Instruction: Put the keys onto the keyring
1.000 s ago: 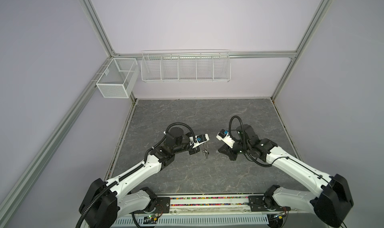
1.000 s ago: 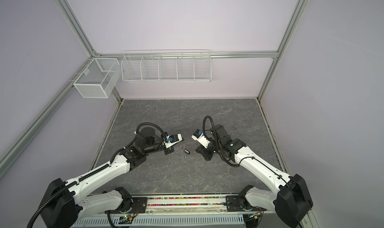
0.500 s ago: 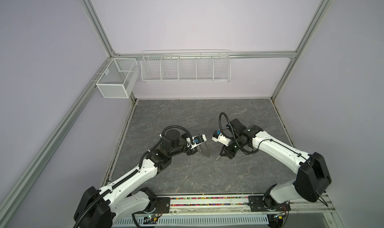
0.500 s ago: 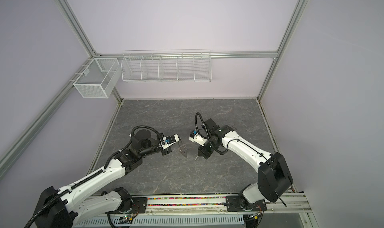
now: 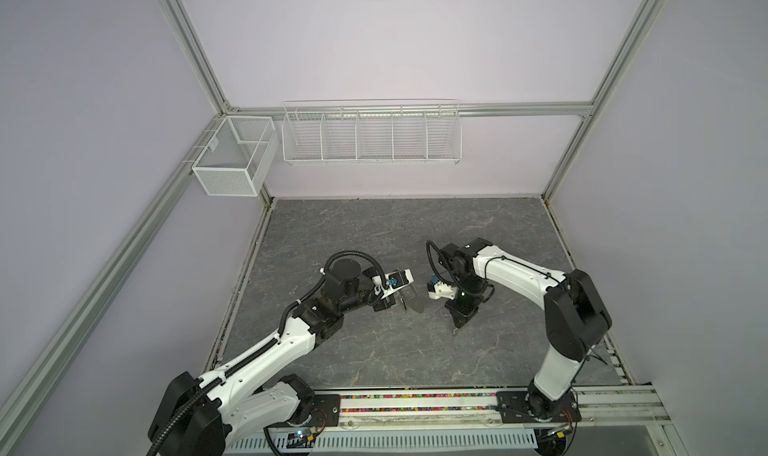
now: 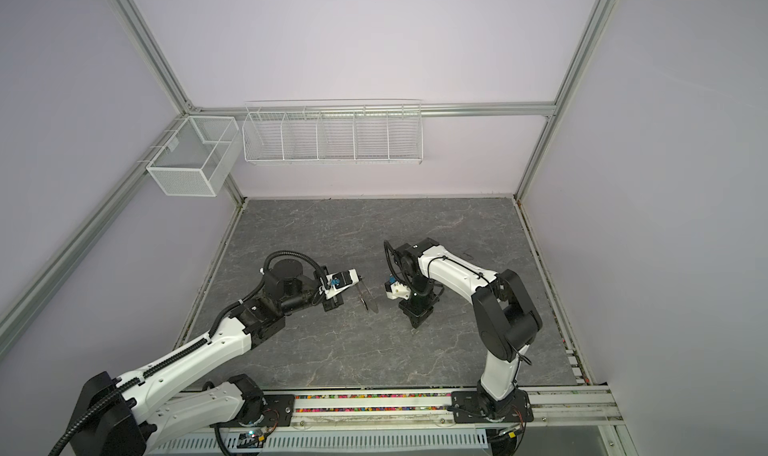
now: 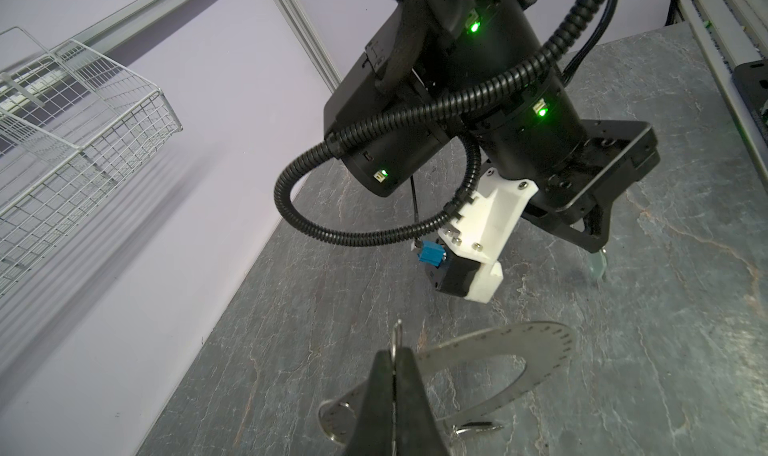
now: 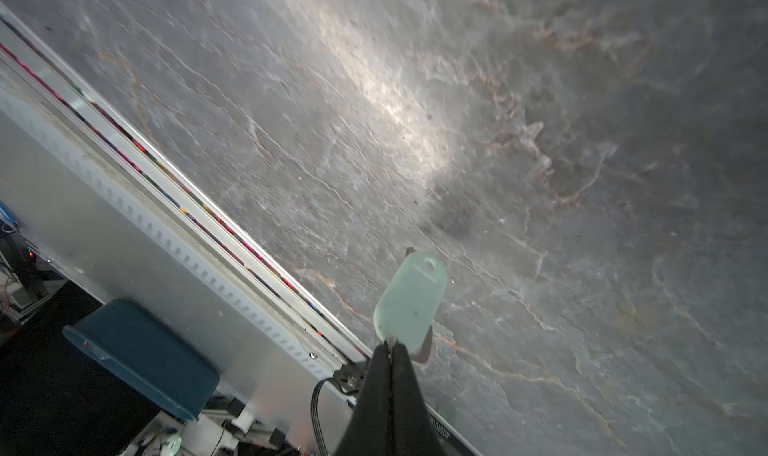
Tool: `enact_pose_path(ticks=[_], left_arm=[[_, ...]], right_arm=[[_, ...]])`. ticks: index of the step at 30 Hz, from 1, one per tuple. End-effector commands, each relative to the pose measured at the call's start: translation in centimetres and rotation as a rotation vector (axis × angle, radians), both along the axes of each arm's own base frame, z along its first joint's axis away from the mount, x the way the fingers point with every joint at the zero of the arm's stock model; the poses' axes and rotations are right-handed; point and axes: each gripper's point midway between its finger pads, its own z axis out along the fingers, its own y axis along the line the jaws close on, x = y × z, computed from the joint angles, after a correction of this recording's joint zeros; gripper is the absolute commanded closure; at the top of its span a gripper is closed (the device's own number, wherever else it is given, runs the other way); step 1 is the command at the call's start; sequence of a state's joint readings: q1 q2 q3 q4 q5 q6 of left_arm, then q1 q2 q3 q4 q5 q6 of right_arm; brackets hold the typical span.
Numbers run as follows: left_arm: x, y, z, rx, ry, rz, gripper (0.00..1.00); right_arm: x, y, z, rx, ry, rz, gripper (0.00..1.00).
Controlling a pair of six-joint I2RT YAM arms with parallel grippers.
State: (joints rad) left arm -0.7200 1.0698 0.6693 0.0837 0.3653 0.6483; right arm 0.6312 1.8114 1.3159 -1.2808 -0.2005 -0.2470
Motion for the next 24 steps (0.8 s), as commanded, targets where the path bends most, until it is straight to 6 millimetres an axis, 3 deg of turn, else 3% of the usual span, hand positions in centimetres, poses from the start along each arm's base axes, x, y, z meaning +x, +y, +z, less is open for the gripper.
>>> enact_pose_path(ticks=[1, 8, 17, 21, 24], left_arm=[[-0.1, -0.2, 0.3, -0.012, -0.014, -0.018, 1.0], [0.0, -0.3, 0.2, -0.017, -0.005, -0.015, 1.0], [0.1, -0.4, 0.2, -0.013, -0.005, -0.015, 1.0], [0.1, -0.4, 0.2, -0.016, 0.0, -0.018, 1.0], [-0.1, -0.4, 0.2, -0.02, 0.006, -0.019, 1.0]], right_arm=[[-0.6, -1.4, -0.2, -0.1, 0.052, 0.035, 0.93], [1.5, -0.6, -2.3, -0.111, 0.007, 0.048, 0.93], [2.0, 0.0, -4.4, -0.124, 0.01, 0.043, 0.93], [3.1, 0.9, -4.3, -0.09, -0.046, 0.024, 0.86], [3.9, 1.7, -3.9, -0.047, -0.084, 0.004, 0.74]])
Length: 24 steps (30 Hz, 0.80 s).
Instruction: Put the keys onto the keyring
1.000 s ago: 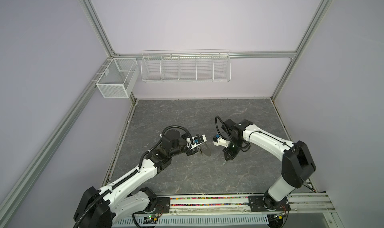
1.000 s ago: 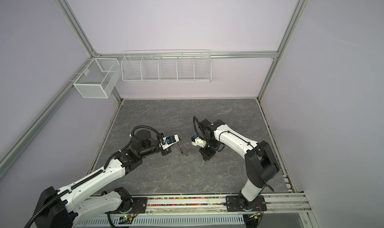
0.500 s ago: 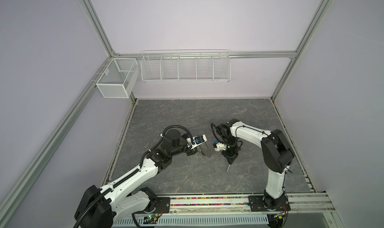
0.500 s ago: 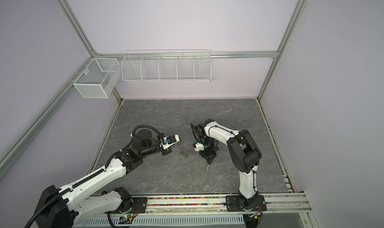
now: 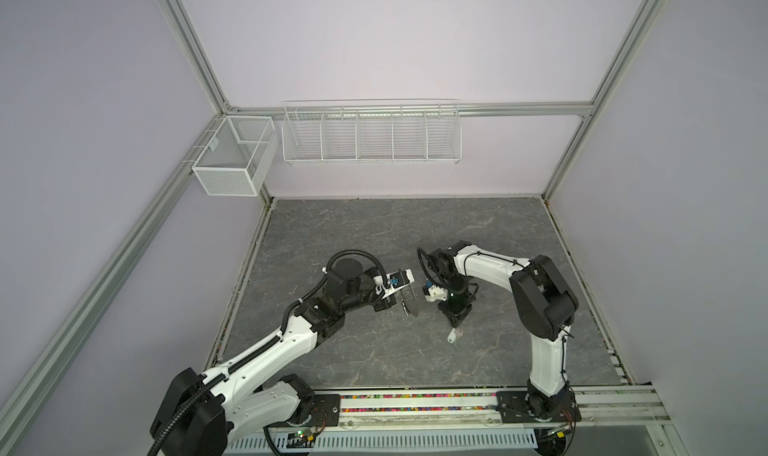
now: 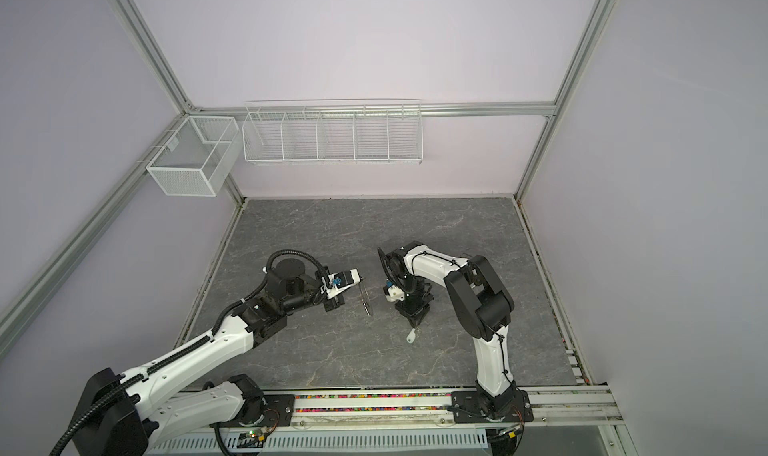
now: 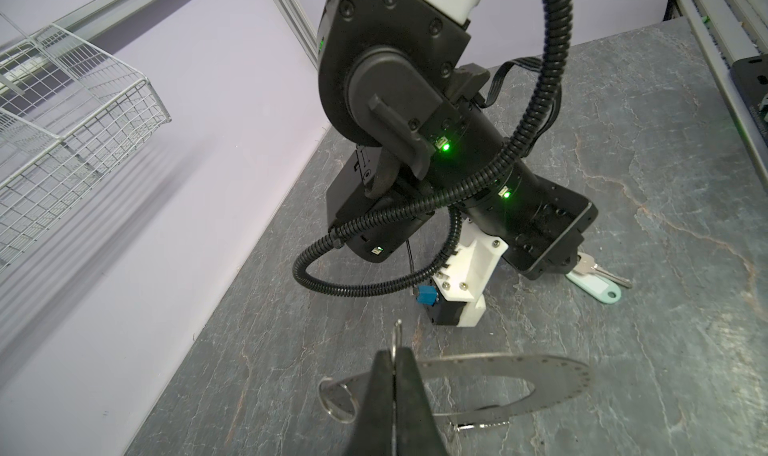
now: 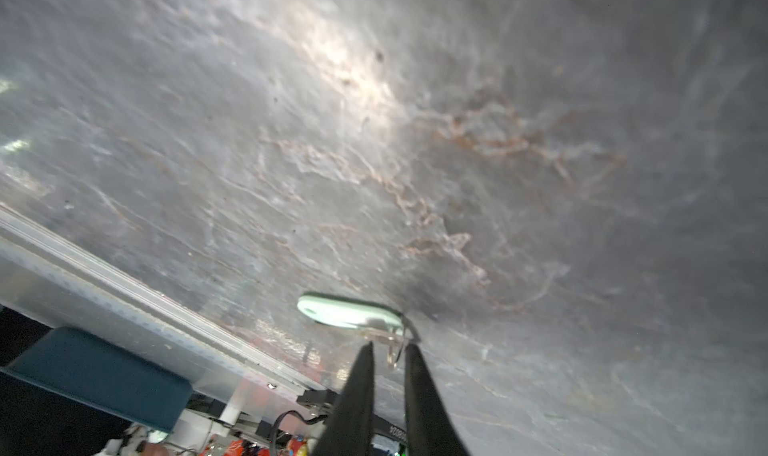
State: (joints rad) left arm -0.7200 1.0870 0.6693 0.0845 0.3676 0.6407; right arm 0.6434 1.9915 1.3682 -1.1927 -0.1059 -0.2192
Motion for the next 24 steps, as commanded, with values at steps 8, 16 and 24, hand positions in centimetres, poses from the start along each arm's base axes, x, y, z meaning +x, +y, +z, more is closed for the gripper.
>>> enact_pose_path(ticks=[8, 16, 24], left_arm=[[-0.4, -0.2, 0.8, -0.033, -0.017, -0.023, 1.0], [-0.4, -0.5, 1.1, -0.051, -0.045, -0.042, 1.0], [-0.5, -1.3, 1.4, -0.066, -0.055, -0.082, 1.0]], right_arm=[[3.4, 0.7, 2.9, 0.097, -0.244, -0.147, 0.63], [2.0, -0.8, 4.3, 0.21, -0.471, -0.387, 0.64], [0.3, -1.2, 3.3, 0.358, -0.615, -0.544, 0.71]])
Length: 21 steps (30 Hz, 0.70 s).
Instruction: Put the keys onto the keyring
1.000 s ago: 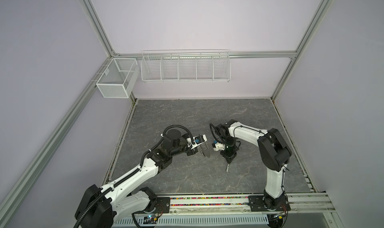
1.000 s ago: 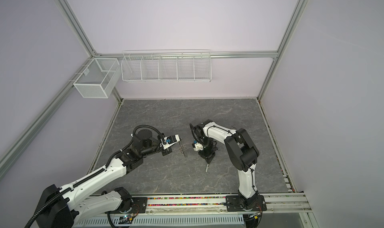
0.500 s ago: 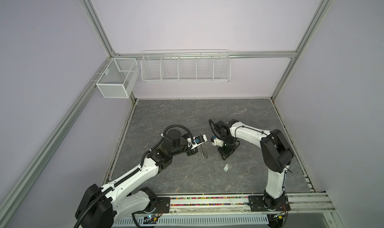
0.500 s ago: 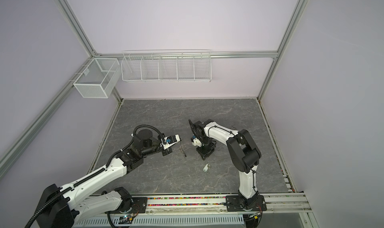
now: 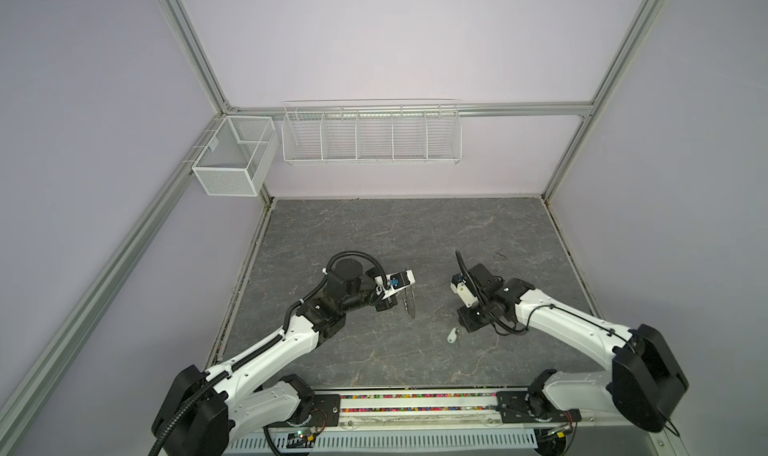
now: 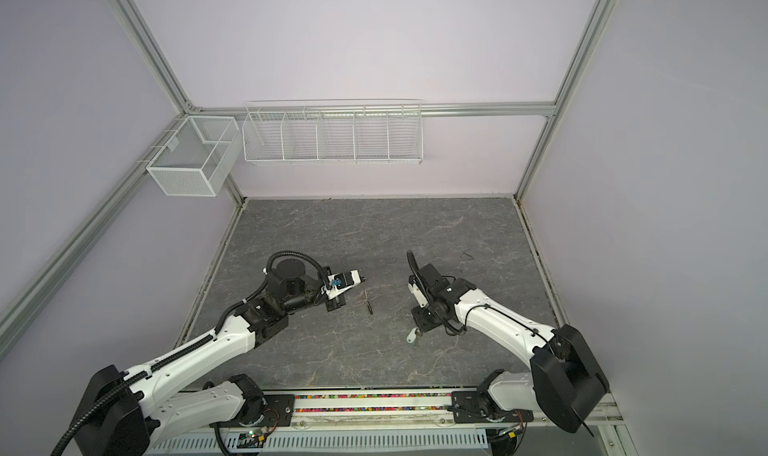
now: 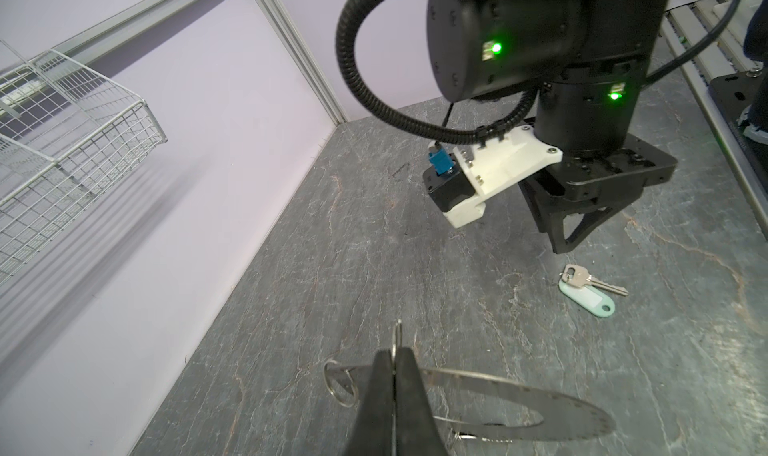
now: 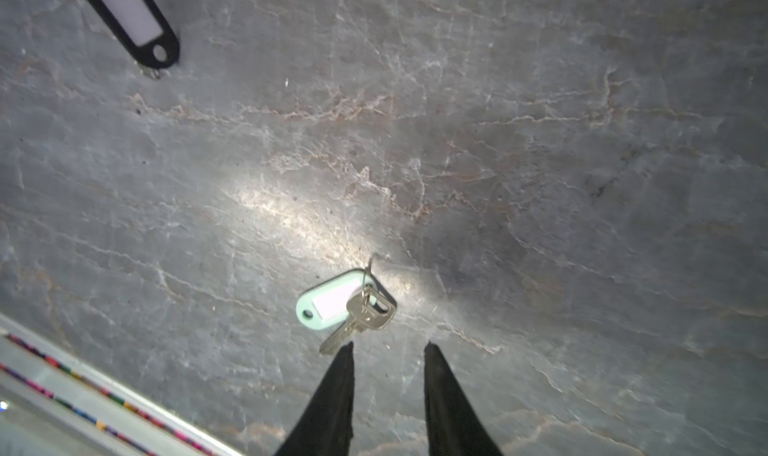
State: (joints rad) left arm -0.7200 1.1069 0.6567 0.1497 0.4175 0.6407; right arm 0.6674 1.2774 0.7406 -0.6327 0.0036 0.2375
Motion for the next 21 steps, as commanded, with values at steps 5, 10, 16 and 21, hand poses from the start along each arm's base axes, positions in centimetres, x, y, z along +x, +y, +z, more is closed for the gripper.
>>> enact_pose_path(ticks=[5, 10, 16, 21], left_arm=[[-0.2, -0.7, 1.3, -0.04, -0.039, -0.047, 1.0], [-0.2, -0.7, 1.3, -0.042, -0.035, -0.048, 1.0], [-0.2, -0.8, 1.4, -0.046, -0.034, -0.052, 1.0], [-0.2, -0.9, 1.5, -0.046, -0.034, -0.053, 1.0]], right_arm=[[0.7, 1.2, -0.3, 0.119, -0.158, -0.073, 0.71], [0.2, 1.3, -1.5, 0.129, -0.159, -0.078, 0.71], [0.4, 1.7, -2.4, 0.11, -0.146, -0.057, 0.72], [0.1, 1.7, -3.1, 0.081, -0.118, -0.048, 0.74]])
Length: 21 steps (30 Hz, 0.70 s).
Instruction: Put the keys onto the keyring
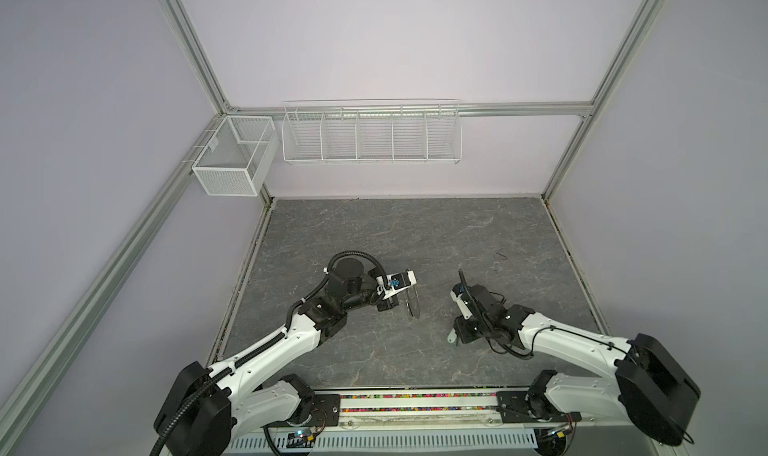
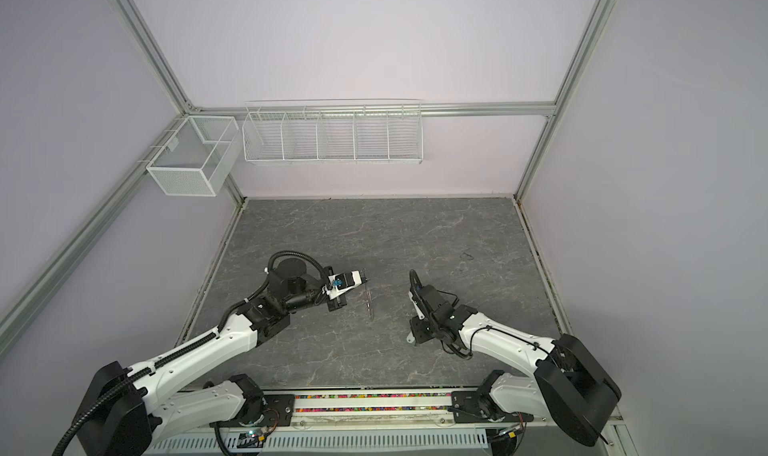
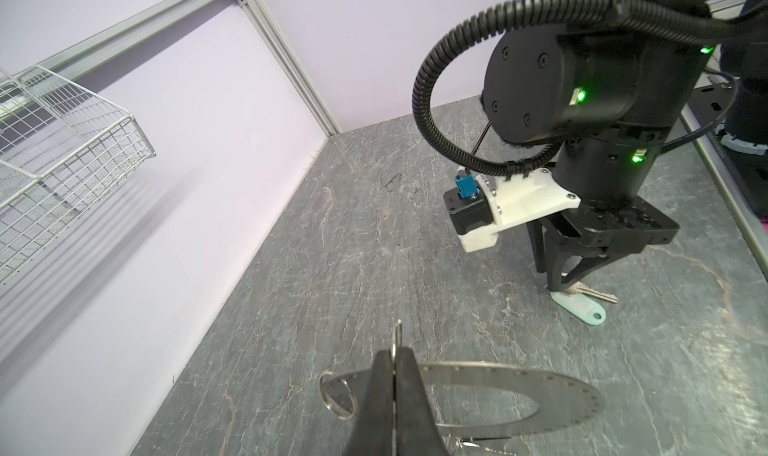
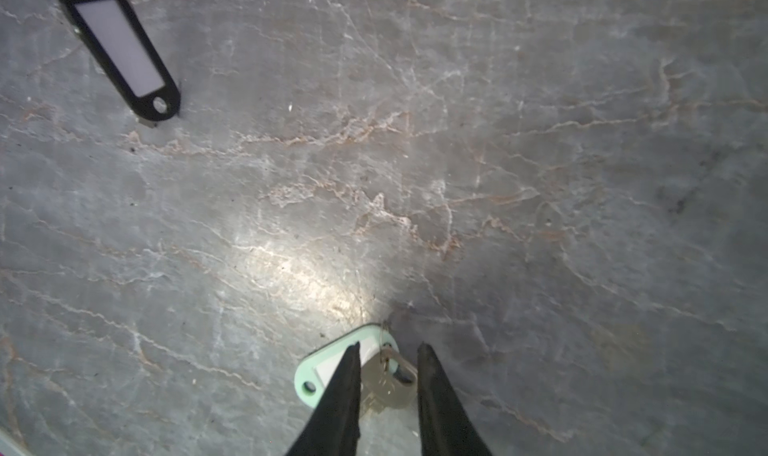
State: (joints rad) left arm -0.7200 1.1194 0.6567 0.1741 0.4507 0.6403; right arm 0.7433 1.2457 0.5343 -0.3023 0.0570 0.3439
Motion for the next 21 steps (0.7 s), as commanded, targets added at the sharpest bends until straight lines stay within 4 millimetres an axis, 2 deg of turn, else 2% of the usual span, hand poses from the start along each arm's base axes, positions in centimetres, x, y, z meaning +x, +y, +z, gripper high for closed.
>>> enact_pose_path(ticks=[1, 16, 21], left_arm=[[0.1, -0.4, 1.3, -0.03, -0.03, -0.022, 1.0], [0.1, -0.6, 1.1, -0.027, -0.025, -0.029, 1.0], [0.0, -0.5, 1.2, -0.029, -0.026, -0.028, 1.0]], right_arm=[[-0.1, 0.2, -0.4, -0.014, 0.008, 0.001, 0.74], [-0.9, 0.0, -2.1, -0.06, 0.054, 0.017, 0.84], [-0.9, 0.3, -1.7, -0.062, 0.041, 0.034, 0.91]])
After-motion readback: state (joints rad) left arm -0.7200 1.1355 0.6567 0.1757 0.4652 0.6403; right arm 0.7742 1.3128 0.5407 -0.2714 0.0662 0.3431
